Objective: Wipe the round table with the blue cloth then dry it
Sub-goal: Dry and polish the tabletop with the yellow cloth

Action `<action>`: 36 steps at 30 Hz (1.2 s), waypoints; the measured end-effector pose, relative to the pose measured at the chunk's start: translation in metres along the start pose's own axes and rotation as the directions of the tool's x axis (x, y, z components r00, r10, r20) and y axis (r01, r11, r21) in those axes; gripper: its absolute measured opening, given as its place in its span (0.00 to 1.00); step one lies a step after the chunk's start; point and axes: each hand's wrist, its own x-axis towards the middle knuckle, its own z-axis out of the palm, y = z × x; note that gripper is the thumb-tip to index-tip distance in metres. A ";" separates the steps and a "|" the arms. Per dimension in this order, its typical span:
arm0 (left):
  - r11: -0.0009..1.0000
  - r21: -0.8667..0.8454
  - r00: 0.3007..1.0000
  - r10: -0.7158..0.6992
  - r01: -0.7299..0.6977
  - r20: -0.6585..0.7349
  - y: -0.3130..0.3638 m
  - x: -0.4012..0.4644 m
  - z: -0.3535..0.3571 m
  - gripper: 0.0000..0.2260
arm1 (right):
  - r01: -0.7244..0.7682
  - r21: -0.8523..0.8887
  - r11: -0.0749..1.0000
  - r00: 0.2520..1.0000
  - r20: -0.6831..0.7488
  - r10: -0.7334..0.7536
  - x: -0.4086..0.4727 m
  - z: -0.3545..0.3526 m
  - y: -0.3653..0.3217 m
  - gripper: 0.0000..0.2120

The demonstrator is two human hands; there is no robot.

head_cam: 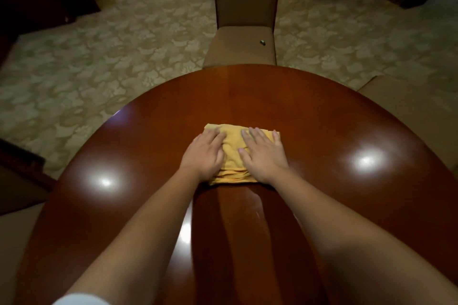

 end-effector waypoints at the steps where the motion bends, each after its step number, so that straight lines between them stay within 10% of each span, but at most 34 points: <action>1: 0.999 0.048 0.999 0.020 -0.019 -0.026 0.000 -0.005 -0.004 0.27 | 0.015 0.000 1.000 1.000 0.014 -0.015 -0.003 0.001 -0.003 0.27; 8: 0.988 0.151 1.000 -0.021 0.020 0.003 0.000 -0.038 -0.016 0.18 | 0.171 0.005 0.985 0.982 0.077 -0.171 -0.042 0.013 -0.030 0.26; 15: 0.989 0.097 0.954 -0.078 0.110 -0.289 0.018 -0.136 0.029 0.16 | 0.174 0.025 0.984 0.982 0.068 -0.176 -0.108 0.028 -0.049 0.38; 29: 0.989 0.128 0.996 0.081 -0.076 -0.032 0.082 -0.269 0.054 0.23 | 0.132 0.031 0.991 0.985 0.112 -0.134 -0.265 0.056 -0.053 0.45; 36: 0.954 0.175 0.969 0.248 -0.242 -0.012 0.106 -0.303 0.066 0.24 | 0.054 -0.005 0.999 0.999 0.005 -0.054 -0.334 0.076 -0.046 0.30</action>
